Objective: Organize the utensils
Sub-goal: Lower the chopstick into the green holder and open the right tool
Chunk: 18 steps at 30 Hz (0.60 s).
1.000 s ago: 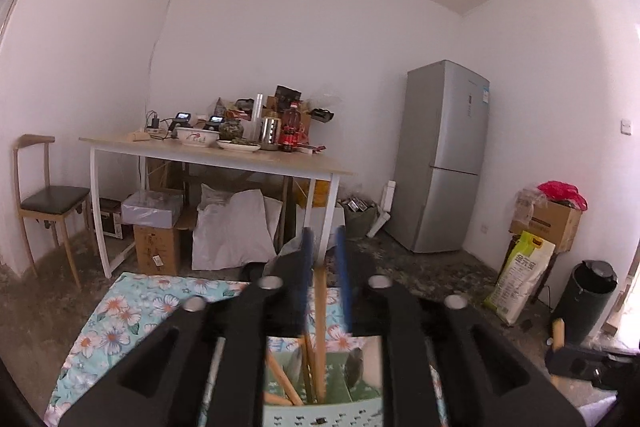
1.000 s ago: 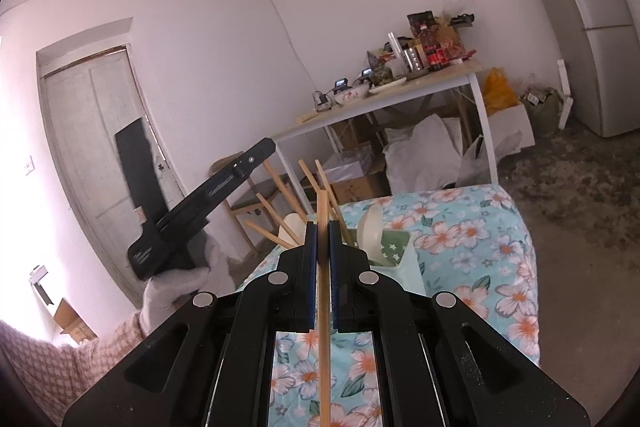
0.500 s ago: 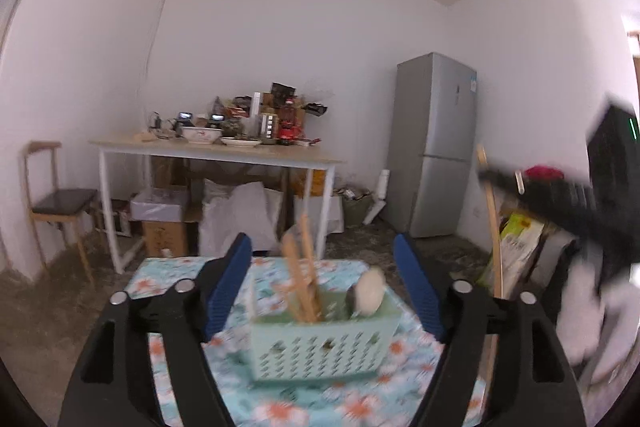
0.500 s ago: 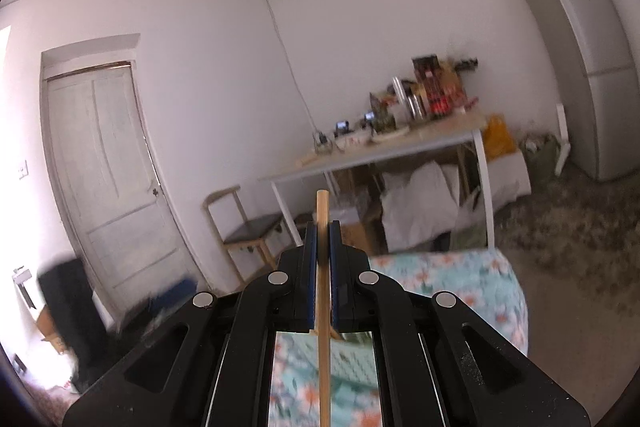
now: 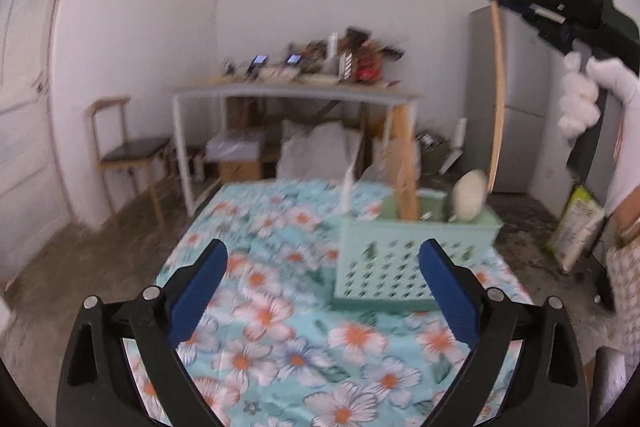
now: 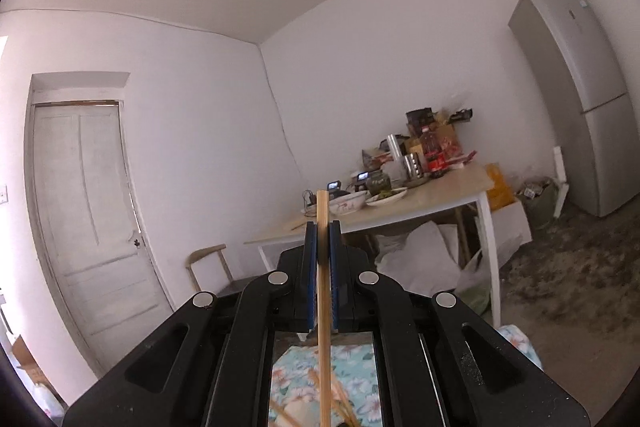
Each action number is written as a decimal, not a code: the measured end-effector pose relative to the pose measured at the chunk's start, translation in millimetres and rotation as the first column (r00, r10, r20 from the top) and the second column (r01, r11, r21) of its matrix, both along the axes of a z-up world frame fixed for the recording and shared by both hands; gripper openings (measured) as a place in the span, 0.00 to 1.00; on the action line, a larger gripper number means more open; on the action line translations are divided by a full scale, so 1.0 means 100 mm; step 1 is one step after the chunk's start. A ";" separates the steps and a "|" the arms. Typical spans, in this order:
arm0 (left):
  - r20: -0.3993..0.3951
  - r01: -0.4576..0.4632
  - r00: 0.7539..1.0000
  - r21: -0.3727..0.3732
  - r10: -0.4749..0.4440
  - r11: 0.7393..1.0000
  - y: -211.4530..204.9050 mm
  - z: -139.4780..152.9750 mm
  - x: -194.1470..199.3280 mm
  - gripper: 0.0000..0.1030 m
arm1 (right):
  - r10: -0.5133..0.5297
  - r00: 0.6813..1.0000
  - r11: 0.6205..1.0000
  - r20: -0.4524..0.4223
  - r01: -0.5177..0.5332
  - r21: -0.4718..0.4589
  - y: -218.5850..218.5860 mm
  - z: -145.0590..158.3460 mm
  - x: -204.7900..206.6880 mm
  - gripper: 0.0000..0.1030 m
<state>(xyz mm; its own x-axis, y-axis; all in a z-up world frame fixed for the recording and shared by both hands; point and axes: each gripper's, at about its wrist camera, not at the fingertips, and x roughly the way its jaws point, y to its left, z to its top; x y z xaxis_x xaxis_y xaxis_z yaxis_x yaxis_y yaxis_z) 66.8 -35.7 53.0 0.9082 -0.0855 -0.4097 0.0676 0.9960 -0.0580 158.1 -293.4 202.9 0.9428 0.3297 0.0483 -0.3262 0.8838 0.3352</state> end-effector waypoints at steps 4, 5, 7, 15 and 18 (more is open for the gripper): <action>-0.054 -0.045 0.997 0.028 0.047 0.999 0.03 -0.17 0.17 0.92 | -0.027 0.999 0.999 -0.031 0.027 -0.018 0.09 -0.12 0.25 0.04; -0.065 -0.053 0.996 0.036 0.055 0.998 0.03 -0.20 0.21 0.92 | -0.027 0.999 0.999 -0.041 0.026 -0.021 0.13 -0.15 0.29 0.04; -0.086 -0.064 0.994 0.047 0.068 0.997 0.05 -0.27 0.28 0.92 | -0.041 0.998 0.998 -0.057 0.038 -0.043 0.18 -0.26 0.37 0.04; -0.150 -0.104 0.982 0.059 0.111 0.993 0.13 -0.46 0.48 0.92 | -0.064 0.992 0.991 -0.110 0.050 -0.124 0.27 -0.53 0.57 0.04; -0.163 -0.115 0.979 0.053 0.122 0.992 0.17 -0.48 0.52 0.92 | -0.066 0.989 0.989 -0.132 0.047 -0.143 0.28 -0.61 0.58 0.04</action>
<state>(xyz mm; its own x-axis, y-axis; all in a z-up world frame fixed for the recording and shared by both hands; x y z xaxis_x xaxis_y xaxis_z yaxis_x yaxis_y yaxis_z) 118.7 -18.9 4.8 0.8301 0.0400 -0.5562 -0.0583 0.9982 -0.0152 216.3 -265.4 142.2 0.9547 0.2701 -0.1246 -0.2340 0.9407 0.2457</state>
